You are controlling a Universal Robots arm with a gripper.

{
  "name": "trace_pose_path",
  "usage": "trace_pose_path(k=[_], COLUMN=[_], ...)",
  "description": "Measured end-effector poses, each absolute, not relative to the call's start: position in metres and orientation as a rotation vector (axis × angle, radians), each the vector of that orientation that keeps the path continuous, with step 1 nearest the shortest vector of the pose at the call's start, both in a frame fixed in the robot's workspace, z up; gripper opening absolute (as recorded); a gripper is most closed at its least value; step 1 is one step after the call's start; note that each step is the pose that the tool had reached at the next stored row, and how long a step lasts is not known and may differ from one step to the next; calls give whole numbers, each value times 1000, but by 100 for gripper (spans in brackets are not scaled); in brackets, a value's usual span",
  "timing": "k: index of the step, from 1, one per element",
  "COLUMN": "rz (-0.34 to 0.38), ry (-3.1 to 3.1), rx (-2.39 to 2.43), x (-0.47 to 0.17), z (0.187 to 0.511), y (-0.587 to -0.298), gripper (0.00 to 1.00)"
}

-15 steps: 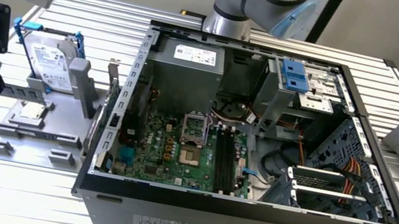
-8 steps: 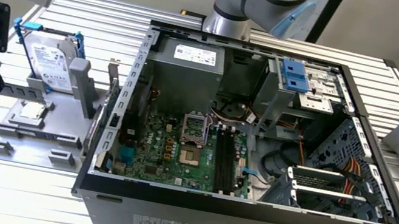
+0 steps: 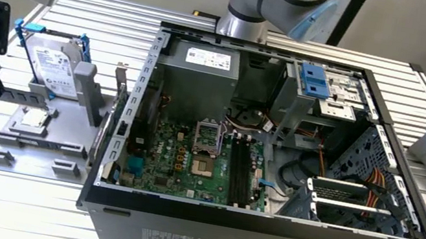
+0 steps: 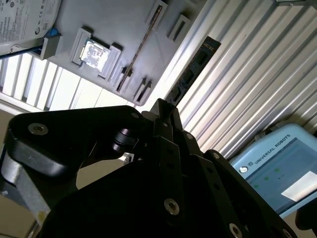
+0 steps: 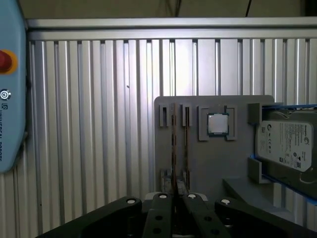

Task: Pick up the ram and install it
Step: 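Pick up the ram and move it above insertion slot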

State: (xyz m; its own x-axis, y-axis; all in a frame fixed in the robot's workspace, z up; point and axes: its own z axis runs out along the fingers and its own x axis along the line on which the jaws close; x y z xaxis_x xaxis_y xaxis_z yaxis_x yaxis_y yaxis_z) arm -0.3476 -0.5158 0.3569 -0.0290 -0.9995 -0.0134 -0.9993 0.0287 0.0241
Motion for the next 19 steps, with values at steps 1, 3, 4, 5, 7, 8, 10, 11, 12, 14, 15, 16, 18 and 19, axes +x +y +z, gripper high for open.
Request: trace_pose_path(k=[1,3,4,5,7,8,10,11,12,14,15,16,18,19], rz=[-42,-41,-41,-41,-41,-41,-41,-42,-42,-42,-42,-42,-42,-42], ry=[-2248,-2248,-2248,-2248,-2248,-2248,-2248,-2248,-2247,-2247,-2247,-2247,-2247,-2247], rx=[2184,2184,2184,2184,2184,2184,2184,2184,2183,2183,2183,2183,2183,2183], x=[-348,-348,-348,-348,-348,-348,-348,-348,-348,-348,-348,-348,-348,-347], z=[357,358,358,359,359,360,360,360,360,360,360,361,362,362], y=[-516,-516,-516,-516,-516,-516,-516,-516,-516,-516,-516,-516,-516,-516], gripper=[0,0,0,0,0,0,0,0,0,0,0,0,0,0])
